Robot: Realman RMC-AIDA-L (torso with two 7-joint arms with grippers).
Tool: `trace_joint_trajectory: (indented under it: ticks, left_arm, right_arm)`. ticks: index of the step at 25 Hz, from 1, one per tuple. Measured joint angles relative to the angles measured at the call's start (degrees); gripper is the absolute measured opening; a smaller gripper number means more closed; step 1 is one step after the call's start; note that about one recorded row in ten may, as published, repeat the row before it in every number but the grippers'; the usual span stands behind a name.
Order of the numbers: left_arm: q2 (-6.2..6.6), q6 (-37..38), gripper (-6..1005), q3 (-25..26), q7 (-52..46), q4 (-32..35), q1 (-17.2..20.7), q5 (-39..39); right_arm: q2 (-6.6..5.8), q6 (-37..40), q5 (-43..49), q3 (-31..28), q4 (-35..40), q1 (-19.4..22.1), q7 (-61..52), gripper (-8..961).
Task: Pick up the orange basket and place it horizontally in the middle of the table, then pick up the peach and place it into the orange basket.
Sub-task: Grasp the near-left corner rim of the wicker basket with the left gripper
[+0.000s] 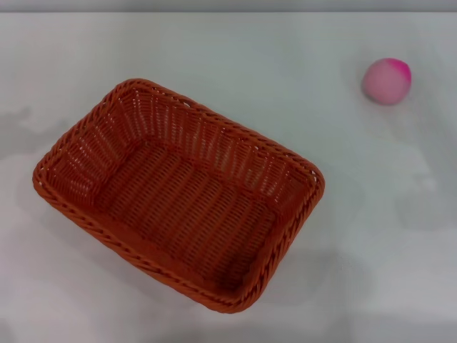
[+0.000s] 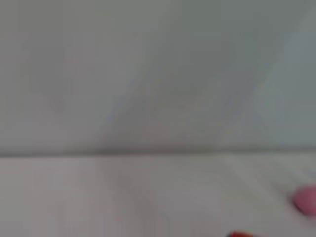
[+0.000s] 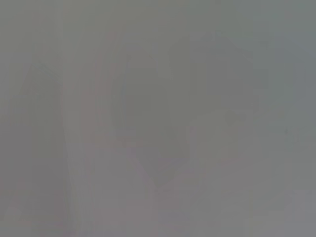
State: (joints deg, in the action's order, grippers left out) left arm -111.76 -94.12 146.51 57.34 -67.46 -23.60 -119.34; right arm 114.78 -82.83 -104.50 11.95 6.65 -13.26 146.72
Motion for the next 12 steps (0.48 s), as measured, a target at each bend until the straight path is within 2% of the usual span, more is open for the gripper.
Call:
trace_joint_trajectory:
  ticks: [2, 6, 8, 12]
  left_arm:
    - [0.66, -2.04, 850, 0.00, -1.68, -0.37, -2.80, -5.24]
    - [0.99, -3.78, 844, -1.20, -2.72, 0.18, -6.92, -14.32]
    - [0.93, -3.65, 842, -2.80, -2.78, 0.56, -8.01, -16.46]
    - [0.03, -2.49, 837, -7.87, -2.43, 1.05, -9.31, -17.19]
  right_arm:
    - [0.03, -0.01, -0.09, -0.01, -0.01, -0.02, 0.38, 858]
    - [0.10, -0.01, -0.14, -0.07, -0.17, -0.15, 0.53, 858]
    - [0.14, -0.02, -0.18, -0.09, -0.32, -0.25, 0.54, 858]
    - [0.18, -0.04, -0.31, -0.09, -0.51, -0.29, 0.56, 858]
